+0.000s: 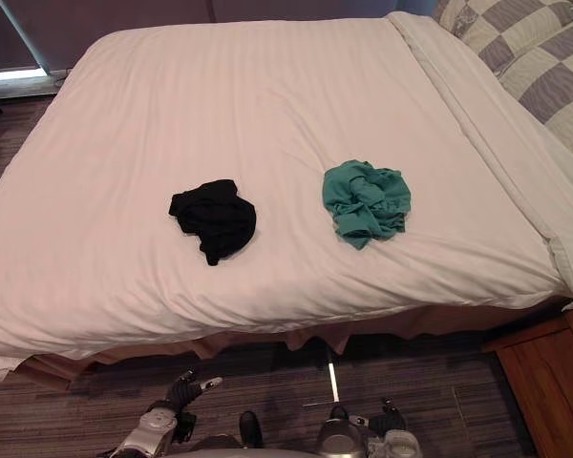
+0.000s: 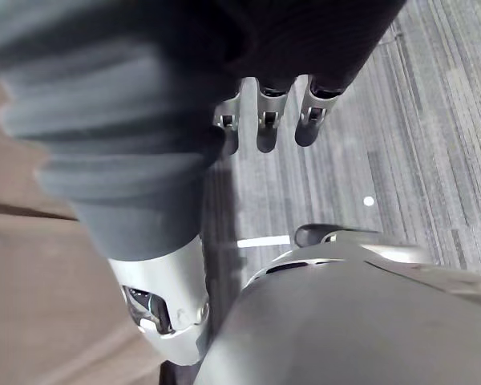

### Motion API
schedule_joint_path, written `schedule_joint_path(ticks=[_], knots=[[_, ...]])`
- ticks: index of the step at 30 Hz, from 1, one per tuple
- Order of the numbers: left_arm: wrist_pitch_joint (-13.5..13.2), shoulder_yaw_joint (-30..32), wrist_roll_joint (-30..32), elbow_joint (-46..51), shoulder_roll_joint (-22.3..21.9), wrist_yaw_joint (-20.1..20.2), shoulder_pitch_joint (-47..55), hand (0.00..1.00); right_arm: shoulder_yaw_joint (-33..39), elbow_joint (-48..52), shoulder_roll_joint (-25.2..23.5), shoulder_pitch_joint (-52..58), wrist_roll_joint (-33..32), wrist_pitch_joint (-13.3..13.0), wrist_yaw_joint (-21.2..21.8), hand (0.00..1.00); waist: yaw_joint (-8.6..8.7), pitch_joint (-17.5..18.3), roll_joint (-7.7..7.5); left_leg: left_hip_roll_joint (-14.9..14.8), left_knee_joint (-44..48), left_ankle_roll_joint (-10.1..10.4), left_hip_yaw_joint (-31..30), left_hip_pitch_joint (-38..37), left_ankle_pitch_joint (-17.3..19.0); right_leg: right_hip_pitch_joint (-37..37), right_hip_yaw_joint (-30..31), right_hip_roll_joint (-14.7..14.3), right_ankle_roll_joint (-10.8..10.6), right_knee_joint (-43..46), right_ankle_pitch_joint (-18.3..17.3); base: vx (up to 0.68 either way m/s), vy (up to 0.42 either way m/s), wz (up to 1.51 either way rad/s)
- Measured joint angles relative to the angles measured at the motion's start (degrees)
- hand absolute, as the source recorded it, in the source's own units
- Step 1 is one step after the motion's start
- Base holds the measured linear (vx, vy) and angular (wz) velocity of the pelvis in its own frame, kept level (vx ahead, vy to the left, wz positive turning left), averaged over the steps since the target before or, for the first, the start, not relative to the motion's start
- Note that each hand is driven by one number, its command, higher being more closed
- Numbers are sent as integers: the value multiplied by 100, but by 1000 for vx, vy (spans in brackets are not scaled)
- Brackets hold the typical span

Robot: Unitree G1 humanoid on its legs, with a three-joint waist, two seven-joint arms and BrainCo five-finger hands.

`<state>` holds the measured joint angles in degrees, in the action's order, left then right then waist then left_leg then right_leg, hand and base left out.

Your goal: Tidy the bed and pick cloth on bed and put in laundry

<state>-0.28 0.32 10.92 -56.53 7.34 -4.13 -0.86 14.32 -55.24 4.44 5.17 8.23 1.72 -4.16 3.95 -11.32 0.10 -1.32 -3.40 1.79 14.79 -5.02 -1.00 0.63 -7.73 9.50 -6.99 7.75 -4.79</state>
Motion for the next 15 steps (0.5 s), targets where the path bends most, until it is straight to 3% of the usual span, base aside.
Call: schedule_joint_path(ticks=[2, 5, 6, 8, 10, 12, 15], knots=[[6, 374, 0, -43, 22, -36, 93, 0, 396, -85, -81, 5, -149, 28, -69, 0, -2, 12, 17, -2, -126, 15, -1, -75, -45, 18, -2, -28, 0, -15, 0, 49, 2, -3], [22, 1479, -9, -153, 149, -166, 259, 0, 1398, -144, -90, 57, -474, 112, -194, 0, -2, 36, 48, -22, -192, 32, -3, -115, -64, 45, -15, -57, 0, -49, 0, 54, -12, 1], [117, 2160, -39, -157, 321, -266, 326, 0, 1938, -128, -5, 133, -653, 128, -320, 0, 7, 38, 53, -36, -194, 32, -37, -141, -64, 116, -32, -70, 1, -99, 0, 44, -17, 8], [164, 2841, -147, -152, 554, -383, 408, 0, 2429, 4, 123, 232, -800, 158, -434, 0, -3, 54, 53, -53, -199, 34, -45, -178, -63, 166, -50, -83, 3, -111, -1, 28, -16, 6], [216, 3841, -238, -134, 999, -556, 509, 0, 3002, 699, 368, 442, -879, 196, -683, 0, -2, 98, 89, -61, -205, 34, -72, -176, -63, 192, -109, -86, 8, -138, -4, 5, -10, 7], [235, 4446, -357, 19, 1354, -674, 581, 0, 3324, 1470, 600, 632, -857, 207, -846, 0, 18, 249, 129, -61, -226, 40, -96, -134, -58, 210, -166, -83, 8, -205, -4, -13, -6, 13], [238, 4735, -426, 658, 1815, -907, 712, 0, 3680, 2427, 834, 738, -632, 203, -1013, 0, 13, 478, 133, -75, -240, 41, -146, -104, -59, 228, -188, -95, 10, -235, -5, 2, -6, 12]])
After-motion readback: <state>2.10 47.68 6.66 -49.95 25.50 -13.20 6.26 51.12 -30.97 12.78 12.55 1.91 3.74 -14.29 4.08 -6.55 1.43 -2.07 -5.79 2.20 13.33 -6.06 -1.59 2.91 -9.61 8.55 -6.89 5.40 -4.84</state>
